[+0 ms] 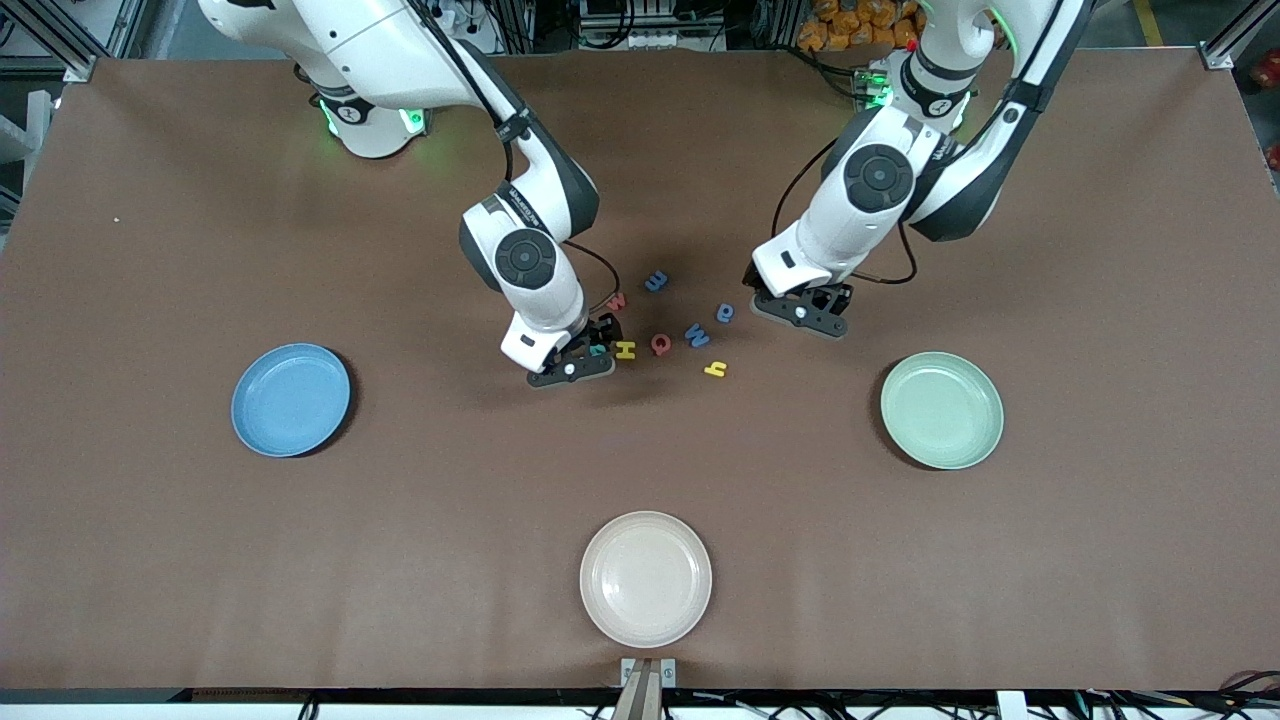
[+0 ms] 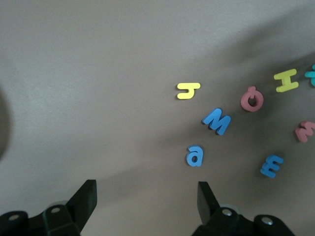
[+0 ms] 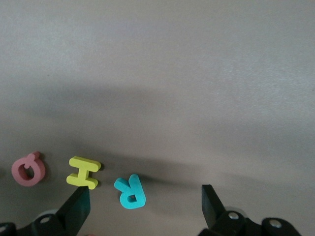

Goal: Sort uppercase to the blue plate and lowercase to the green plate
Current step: 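Lower the right gripper to the teal R while the left gripper nears the blue a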

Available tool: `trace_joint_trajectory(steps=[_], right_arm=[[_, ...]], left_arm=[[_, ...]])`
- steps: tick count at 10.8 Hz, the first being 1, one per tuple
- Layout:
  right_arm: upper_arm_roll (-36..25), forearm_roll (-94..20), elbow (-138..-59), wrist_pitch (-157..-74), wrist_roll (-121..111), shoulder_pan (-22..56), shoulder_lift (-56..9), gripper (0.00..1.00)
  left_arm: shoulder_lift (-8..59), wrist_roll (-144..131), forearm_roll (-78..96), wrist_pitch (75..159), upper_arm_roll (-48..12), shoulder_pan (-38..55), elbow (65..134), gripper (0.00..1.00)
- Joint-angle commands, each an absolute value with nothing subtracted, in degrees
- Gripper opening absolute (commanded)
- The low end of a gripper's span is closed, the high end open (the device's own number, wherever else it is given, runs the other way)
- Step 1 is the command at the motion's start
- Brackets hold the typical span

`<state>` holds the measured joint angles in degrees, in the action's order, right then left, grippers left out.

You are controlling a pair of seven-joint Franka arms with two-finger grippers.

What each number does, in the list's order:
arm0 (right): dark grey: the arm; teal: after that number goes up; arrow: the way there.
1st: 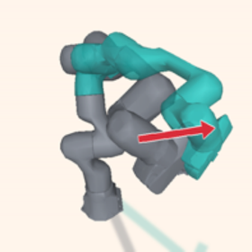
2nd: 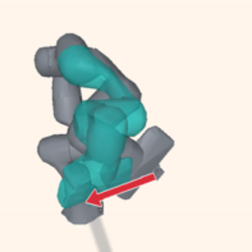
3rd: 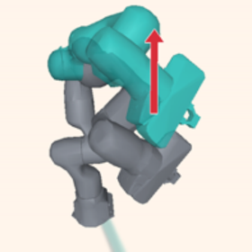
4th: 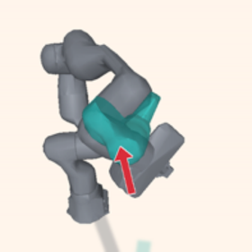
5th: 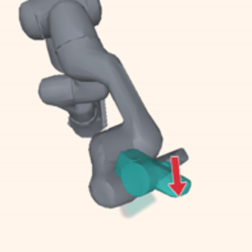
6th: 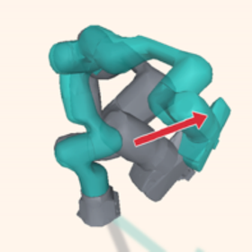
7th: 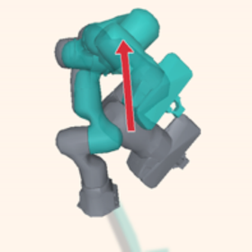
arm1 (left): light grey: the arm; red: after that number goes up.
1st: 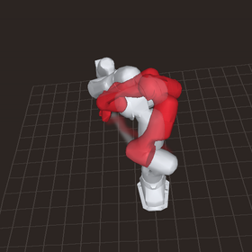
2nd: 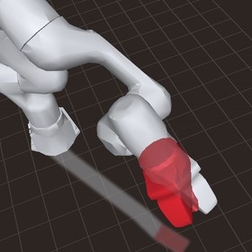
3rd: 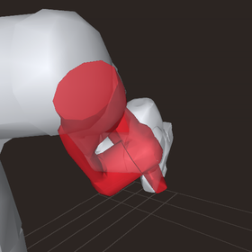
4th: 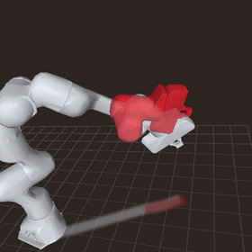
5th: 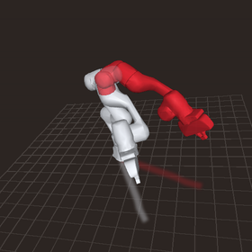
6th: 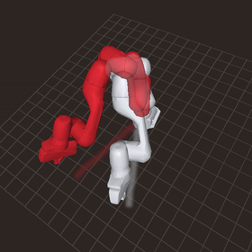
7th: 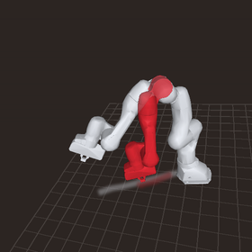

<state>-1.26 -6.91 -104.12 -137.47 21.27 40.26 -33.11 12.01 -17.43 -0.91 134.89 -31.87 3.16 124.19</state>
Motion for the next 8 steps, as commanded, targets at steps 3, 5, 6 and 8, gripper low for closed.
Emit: trace_joint_trajectory(steps=[3, 5, 6, 8], right_arm=[[-0.35, -7.47, -107.67, -144.75, 19.25, 40.34, -34.18, 1.0], [-0.35, -7.38, -107.58, -145.02, 19.25, 40.34, -35.06, 0.98], [-0.26, -7.38, -107.58, -145.19, 19.25, 40.34, -35.33, 0.98], [-0.26, -7.38, -107.58, -145.46, 19.25, 40.34, -35.85, 0.94]], left_arm=[[16.08, -27.93, -5.52, 137.1, -31.82, 6.06, 122.87, 0.84], [18.88, -33.81, -10.53, 137.2, -31.82, 7.11, 121.56, 0.82], [19.94, -35.75, -11.5, 137.2, -31.82, 7.55, 120.77, 0.81], [20.82, -37.17, -11.6, 137.2, -31.9, 7.65, 120.32, 0.79]])
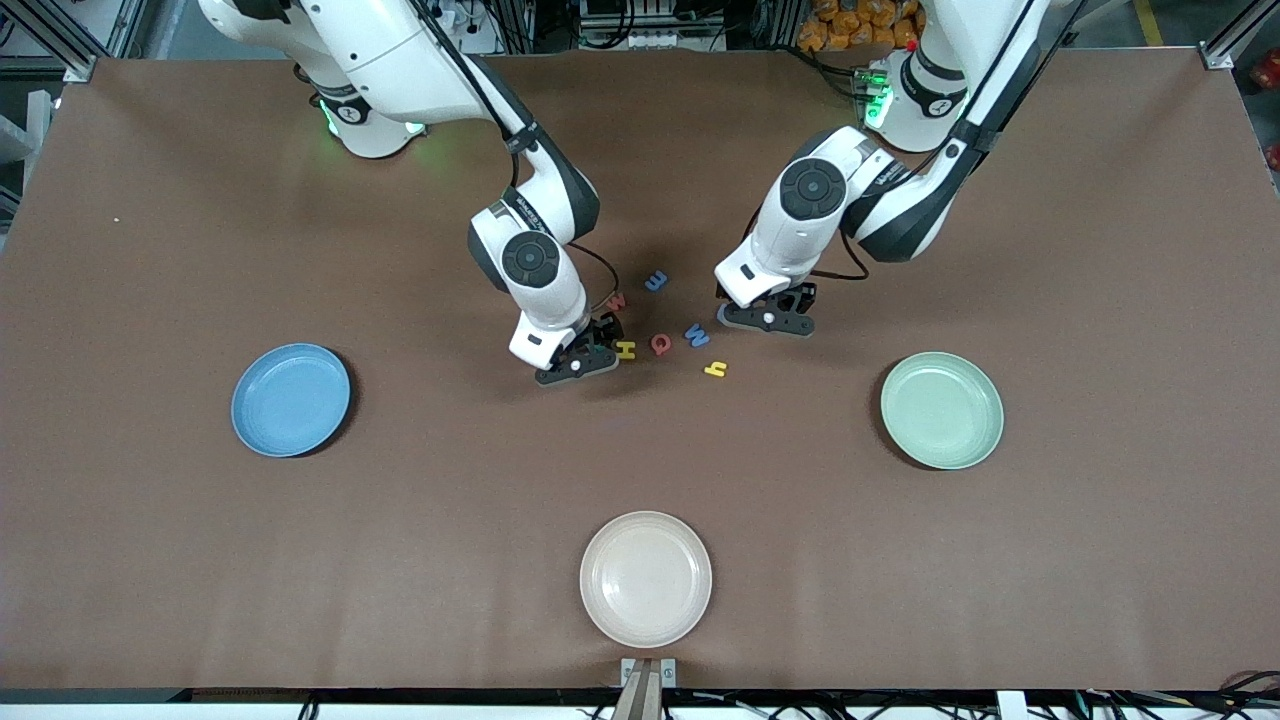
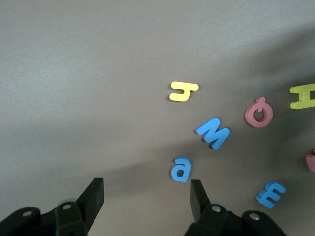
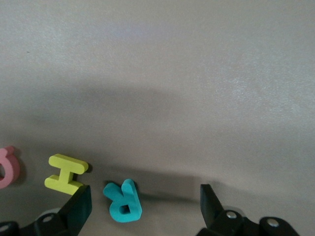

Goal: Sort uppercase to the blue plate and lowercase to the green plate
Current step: 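Lower the right gripper to the teal R while the left gripper nears the blue a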

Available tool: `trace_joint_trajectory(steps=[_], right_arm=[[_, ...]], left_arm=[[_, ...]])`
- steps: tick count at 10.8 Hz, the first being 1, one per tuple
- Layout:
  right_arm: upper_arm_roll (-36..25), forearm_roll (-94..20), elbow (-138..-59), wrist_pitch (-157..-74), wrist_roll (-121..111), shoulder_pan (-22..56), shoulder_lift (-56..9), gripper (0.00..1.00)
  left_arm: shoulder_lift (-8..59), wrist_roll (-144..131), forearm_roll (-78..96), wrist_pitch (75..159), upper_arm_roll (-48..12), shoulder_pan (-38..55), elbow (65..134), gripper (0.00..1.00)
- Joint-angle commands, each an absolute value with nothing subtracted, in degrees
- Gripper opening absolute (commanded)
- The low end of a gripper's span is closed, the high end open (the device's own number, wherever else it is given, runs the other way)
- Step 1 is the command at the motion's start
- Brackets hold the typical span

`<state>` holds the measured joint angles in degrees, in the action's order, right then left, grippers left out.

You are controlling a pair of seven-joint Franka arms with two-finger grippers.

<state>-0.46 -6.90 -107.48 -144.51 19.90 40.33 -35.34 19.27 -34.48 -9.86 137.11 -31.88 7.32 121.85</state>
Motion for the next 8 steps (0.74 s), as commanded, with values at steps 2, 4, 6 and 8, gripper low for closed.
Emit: trace_joint_trajectory(steps=[2, 4, 6, 8], right_arm=[[0.09, -7.38, -107.58, -146.24, 19.16, 40.34, -36.21, 0.84], [0.88, -7.38, -107.58, -147.3, 19.25, 40.17, -36.74, 0.74], [0.97, -7.47, -107.49, -147.3, 19.25, 39.9, -37.09, 0.73], [0.97, -7.56, -107.32, -147.3, 19.34, 39.9, -37.44, 0.7]], left_arm=[[21.96, -39.27, -11.6, 137.2, -31.82, 8.78, 119.8, 0.75], [22.85, -40.52, -11.6, 137.2, -31.82, 8.96, 119.36, 0.74], [23.11, -41.91, -11.69, 137.2, -31.82, 8.96, 119.44, 0.71], [23.55, -42.01, -11.69, 137.2, -31.82, 8.96, 119.44, 0.7]])
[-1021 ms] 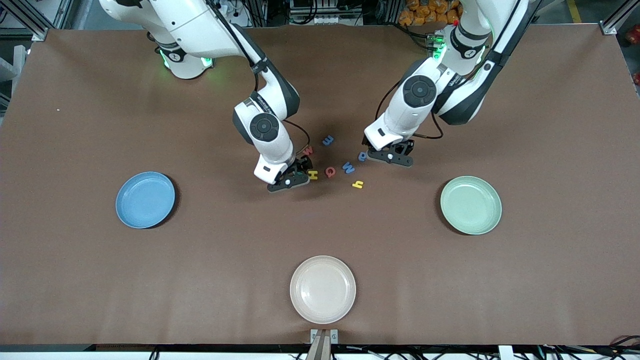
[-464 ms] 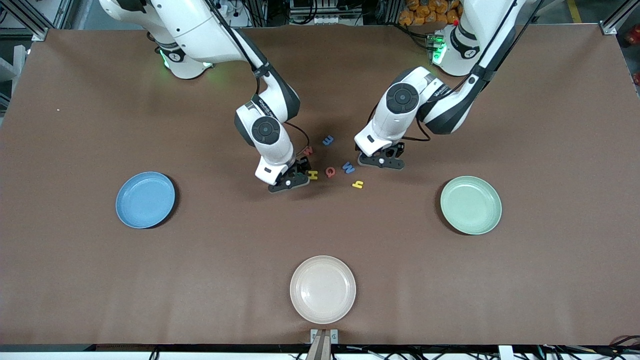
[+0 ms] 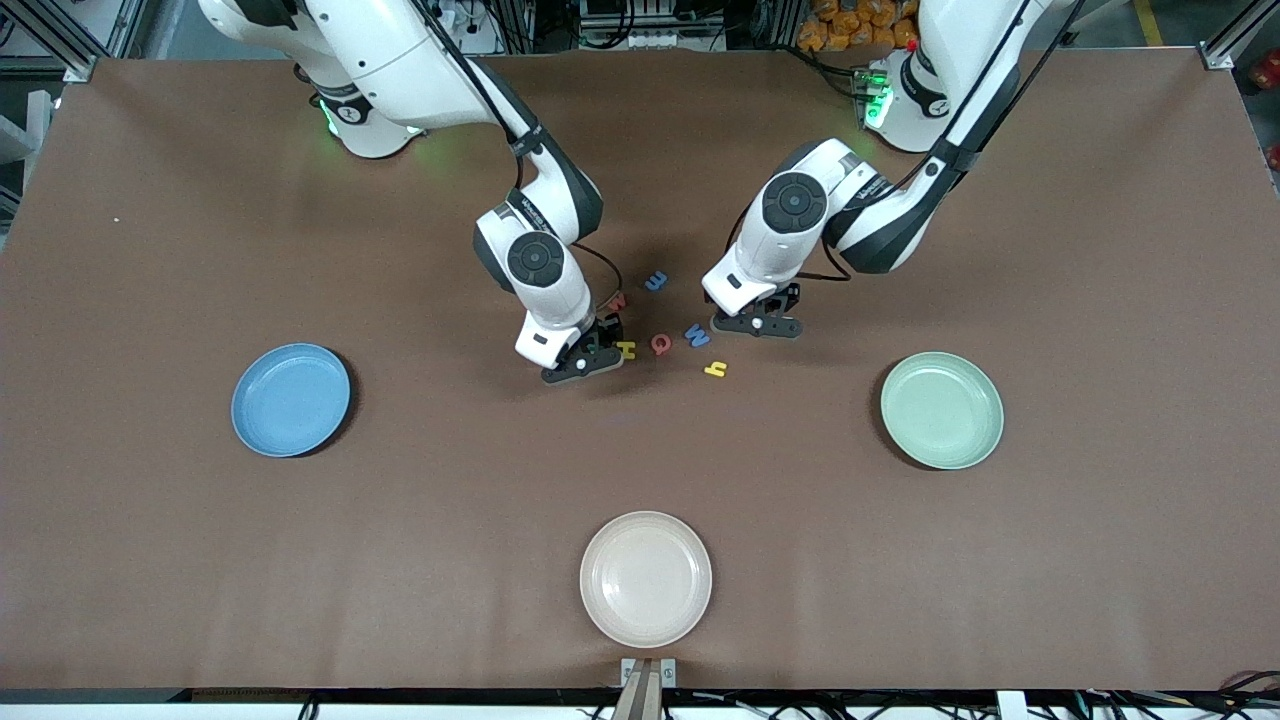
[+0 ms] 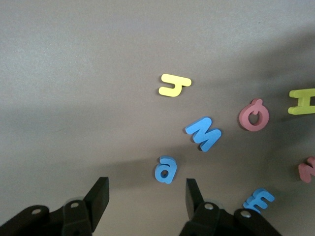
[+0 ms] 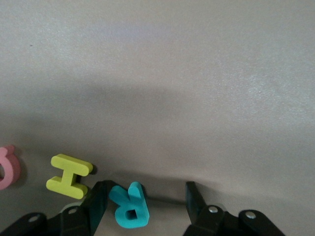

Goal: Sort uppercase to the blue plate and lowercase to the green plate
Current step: 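Close the right gripper on the teal R letter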

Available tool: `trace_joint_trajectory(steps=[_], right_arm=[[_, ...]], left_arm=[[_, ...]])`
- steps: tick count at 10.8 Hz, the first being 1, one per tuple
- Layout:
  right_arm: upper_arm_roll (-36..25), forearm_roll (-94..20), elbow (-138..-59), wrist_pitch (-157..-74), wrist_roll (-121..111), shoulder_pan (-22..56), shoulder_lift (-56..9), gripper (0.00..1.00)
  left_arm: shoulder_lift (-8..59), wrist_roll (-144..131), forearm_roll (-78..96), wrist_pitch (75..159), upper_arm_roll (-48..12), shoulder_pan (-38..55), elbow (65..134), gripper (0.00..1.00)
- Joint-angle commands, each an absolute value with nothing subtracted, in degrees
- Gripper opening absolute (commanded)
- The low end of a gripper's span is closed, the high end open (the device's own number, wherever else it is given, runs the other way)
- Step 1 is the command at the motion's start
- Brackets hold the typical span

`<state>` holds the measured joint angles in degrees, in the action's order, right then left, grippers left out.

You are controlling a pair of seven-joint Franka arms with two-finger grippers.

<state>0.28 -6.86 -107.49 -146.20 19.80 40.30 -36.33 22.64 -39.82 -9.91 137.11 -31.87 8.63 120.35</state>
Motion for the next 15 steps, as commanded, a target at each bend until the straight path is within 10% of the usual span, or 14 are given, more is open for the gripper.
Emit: trace_joint_trajectory(steps=[1, 15], right_arm=[[1.05, -7.56, -107.23, -147.3, 19.42, 39.9, -37.53, 0.67], [1.67, -7.56, -106.96, -146.51, 19.16, 39.38, -37.53, 0.17]], left_arm=[[23.55, -42.1, -11.69, 137.2, -31.82, 9.05, 119.36, 0.7], [26.89, -43.15, -17.84, 137.2, -31.46, 10.99, 117.77, 0.61]])
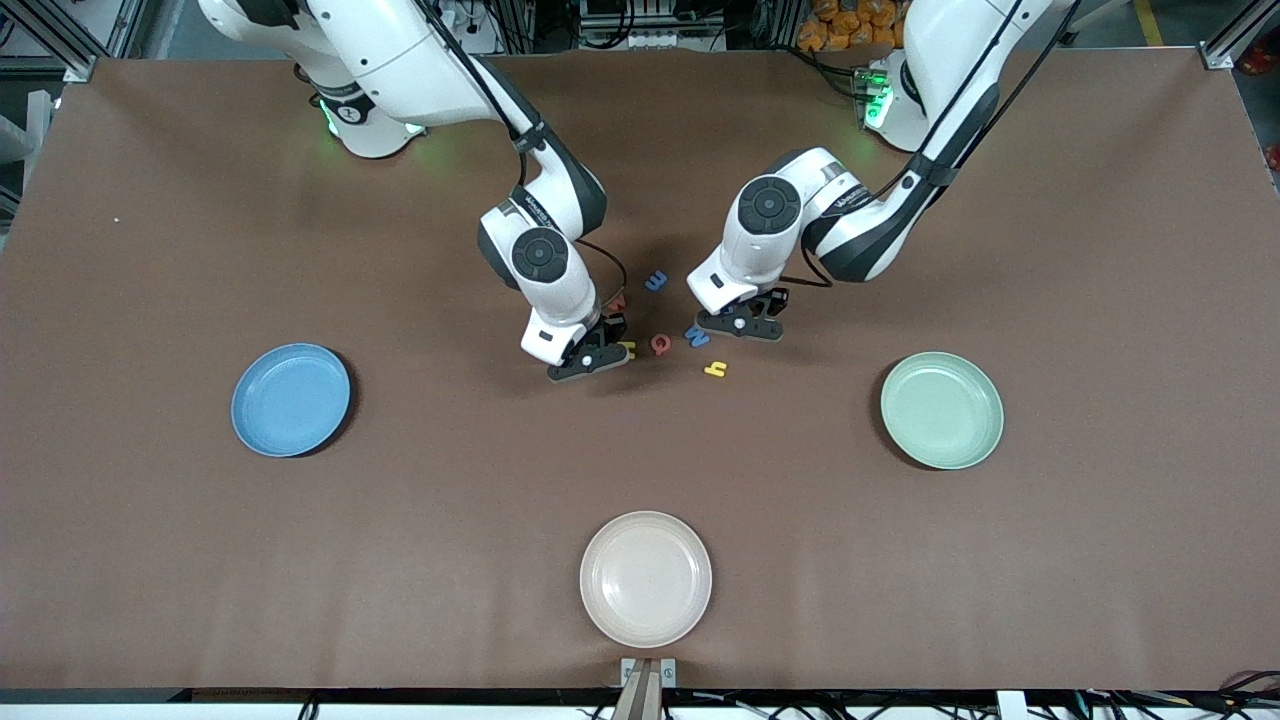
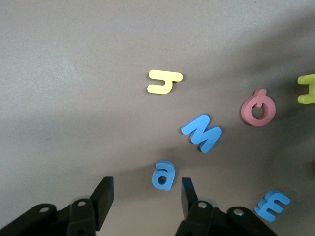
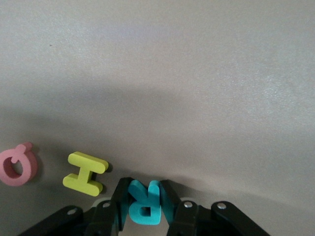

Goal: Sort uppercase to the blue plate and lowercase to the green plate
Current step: 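Close the right gripper on the teal R letter, then carry the teal R to the blue plate with the right gripper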

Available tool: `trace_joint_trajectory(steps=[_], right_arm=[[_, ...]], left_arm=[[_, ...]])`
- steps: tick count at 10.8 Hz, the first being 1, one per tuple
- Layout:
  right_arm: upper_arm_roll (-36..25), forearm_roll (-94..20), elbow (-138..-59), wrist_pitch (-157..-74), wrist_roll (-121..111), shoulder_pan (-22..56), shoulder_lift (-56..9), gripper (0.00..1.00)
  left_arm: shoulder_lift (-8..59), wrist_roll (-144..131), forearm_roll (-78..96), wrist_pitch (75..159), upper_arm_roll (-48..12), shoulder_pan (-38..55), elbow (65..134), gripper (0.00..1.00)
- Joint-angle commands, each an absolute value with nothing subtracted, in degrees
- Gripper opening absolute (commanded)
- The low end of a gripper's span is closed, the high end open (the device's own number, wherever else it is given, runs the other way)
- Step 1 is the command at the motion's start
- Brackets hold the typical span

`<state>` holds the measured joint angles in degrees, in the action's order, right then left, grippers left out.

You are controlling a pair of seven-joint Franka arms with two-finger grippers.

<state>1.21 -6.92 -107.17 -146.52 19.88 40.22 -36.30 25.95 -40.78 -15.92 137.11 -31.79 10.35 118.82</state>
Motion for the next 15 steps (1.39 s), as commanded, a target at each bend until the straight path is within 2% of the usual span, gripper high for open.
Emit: trace_joint_trajectory(steps=[1, 4, 10, 13, 15], right_arm=[[1.67, -7.56, -106.7, -145.73, 19.07, 38.85, -37.01, 0.16], [1.58, -7.21, -103.1, -137.48, 18.73, 38.06, -36.57, 0.16], [1.23, -7.21, -102.92, -133.6, 10.73, 33.93, -34.37, 0.14], [0.88, -7.21, -102.3, -128.78, 1.52, 29.02, -32.35, 0.13], [-3.05, -7.03, -102.3, -125.26, -4.1, 28.3, -30.68, 0.13]], left_arm=[[26.89, -44.02, -17.84, 137.11, -31.46, 10.9, 117.77, 0.6], [27.25, -44.03, -18.19, 137.2, -31.46, 11.86, 117.69, 0.61], [30.14, -44.12, -23.73, 137.29, -31.55, 12.13, 116.72, 0.63], [30.58, -44.21, -23.82, 137.29, -31.46, 12.74, 116.11, 0.63], [30.67, -44.03, -24.08, 137.46, -31.46, 13.18, 116.1, 0.63]])
